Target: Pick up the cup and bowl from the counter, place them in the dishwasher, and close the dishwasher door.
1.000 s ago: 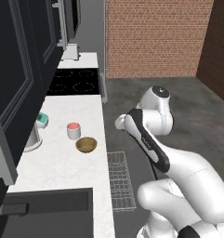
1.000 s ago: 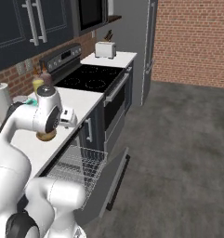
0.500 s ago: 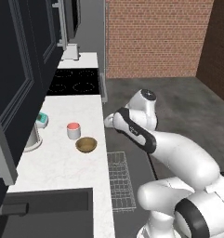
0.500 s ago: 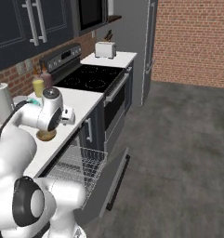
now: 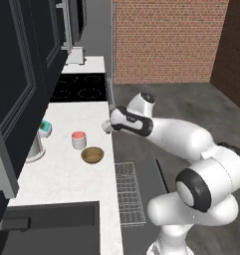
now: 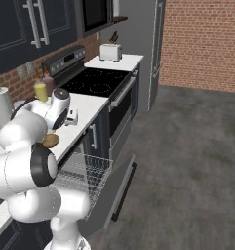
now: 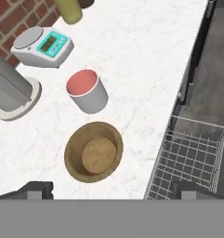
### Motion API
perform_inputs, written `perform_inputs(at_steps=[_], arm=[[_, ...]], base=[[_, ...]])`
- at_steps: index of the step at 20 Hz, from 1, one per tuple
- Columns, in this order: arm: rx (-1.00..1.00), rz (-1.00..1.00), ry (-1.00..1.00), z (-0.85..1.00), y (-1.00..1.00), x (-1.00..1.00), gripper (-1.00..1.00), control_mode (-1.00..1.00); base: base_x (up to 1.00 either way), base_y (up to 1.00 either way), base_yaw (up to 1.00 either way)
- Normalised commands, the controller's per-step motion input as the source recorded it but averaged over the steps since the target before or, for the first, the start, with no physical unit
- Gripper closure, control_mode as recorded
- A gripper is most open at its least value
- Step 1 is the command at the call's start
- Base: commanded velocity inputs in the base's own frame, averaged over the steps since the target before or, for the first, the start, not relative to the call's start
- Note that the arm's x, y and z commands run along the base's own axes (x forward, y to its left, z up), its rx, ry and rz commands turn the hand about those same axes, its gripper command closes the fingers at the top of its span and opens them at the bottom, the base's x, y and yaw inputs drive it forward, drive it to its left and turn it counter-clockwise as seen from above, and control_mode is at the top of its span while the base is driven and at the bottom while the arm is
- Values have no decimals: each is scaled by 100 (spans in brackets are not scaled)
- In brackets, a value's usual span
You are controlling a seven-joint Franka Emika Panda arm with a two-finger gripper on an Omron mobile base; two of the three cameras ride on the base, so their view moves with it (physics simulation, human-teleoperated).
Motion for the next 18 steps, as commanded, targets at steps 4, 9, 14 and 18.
perform_inputs(at_steps=[4,9,14,18], arm=[[1,2,9,-17,28,41,-100,-100],[0,0,12,-24,35,36,-100,-100],[0,0,9,-11,40,40,-100,-100],[0,0,6,-21,31,36,-100,-100]], base=[[0,0,0],[0,0,0],[0,0,0],[0,0,0]])
